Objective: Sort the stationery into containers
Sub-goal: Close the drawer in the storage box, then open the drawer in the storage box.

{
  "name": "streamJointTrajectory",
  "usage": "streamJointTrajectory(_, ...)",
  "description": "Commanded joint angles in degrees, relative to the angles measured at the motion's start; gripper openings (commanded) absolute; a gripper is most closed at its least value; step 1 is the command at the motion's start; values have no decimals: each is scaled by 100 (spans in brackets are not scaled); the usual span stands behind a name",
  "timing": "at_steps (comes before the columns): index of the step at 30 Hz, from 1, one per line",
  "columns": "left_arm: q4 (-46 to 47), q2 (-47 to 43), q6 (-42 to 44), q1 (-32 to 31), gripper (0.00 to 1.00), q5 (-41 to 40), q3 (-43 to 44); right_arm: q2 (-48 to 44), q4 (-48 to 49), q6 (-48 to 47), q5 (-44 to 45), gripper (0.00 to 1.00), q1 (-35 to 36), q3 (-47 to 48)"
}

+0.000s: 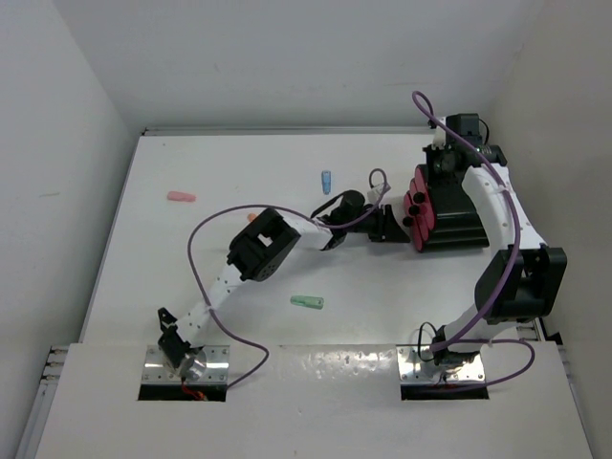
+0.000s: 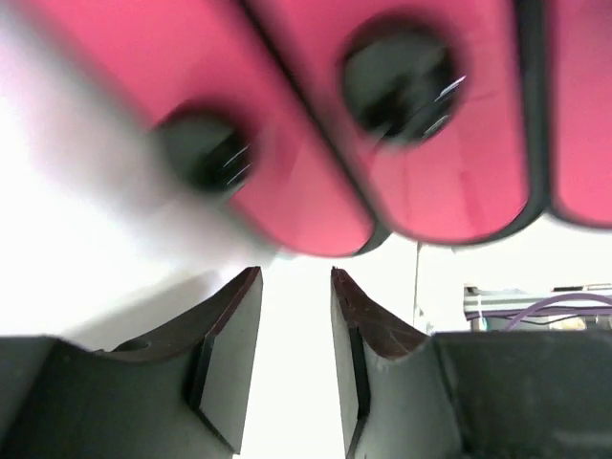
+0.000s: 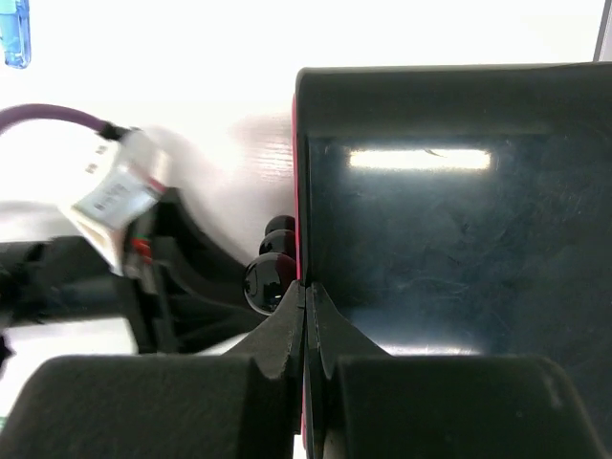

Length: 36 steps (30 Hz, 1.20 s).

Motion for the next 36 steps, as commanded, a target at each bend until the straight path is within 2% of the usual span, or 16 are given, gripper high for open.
streamJointTrajectory(1, 282, -1115, 410, 441, 42, -186, -490, 274, -756, 74, -53, 0, 8, -162)
streamJointTrajectory(7, -797, -2433, 1613, 959, 52, -222, -1458, 300, -702, -258, 43, 0, 8, 382)
streamJointTrajectory(10, -2017, -2848, 2466, 1275, 72, 233, -1442, 335, -1035, -1354, 8, 3, 8, 962)
streamJointTrajectory(11, -2969, -2875, 2764, 1364, 75, 601, -1302, 318, -1089, -1524, -61, 14, 8, 1154)
streamJointTrajectory(13, -3880, -3050, 3739, 1592, 79, 963, -1028, 186, -1290, -2259, -352, 25, 77, 1261)
streamJointTrajectory(14, -4250, -3217, 4039, 1672, 79, 1200, -1115, 134, -1335, -2542, -343, 35, 148, 1271)
streamJointTrajectory(16, -4856, -3533, 5040, 1865, 79, 1447, -1169, -16, -1589, -3497, -265, 43, 471, 1157)
streamJointTrajectory(17, -5852, -3569, 5409, 1901, 79, 1448, -1029, -86, -1599, -3764, -160, 46, 578, 1043)
streamJointTrajectory(18, -6366, -3587, 6187, 1936, 79, 1431, -871, -156, -1599, -4010, -115, 50, 675, 929)
streamJointTrajectory(20, -7489, -3587, 6790, 2050, 79, 1404, -501, -332, -1416, -4565, 139, 50, 938, 526)
streamJointTrajectory(22, -7803, -3754, 7196, 2208, 79, 1448, -605, -351, -1266, -4933, 385, 48, 1184, 270)
streamJointTrajectory(26, -7321, -4447, 6898, 2796, 80, 2089, -1414, -87, -1317, -5435, 509, 43, 1466, 163)
streamJointTrajectory(31, -7776, -4563, 7267, 3298, 80, 2598, -1494, 238, -1274, -6042, 544, 43, 1511, 163)
streamJointTrajectory(36, -7611, -4616, 7188, 3623, 79, 2863, -1713, 458, -1213, -6648, 606, 46, 1476, 85)
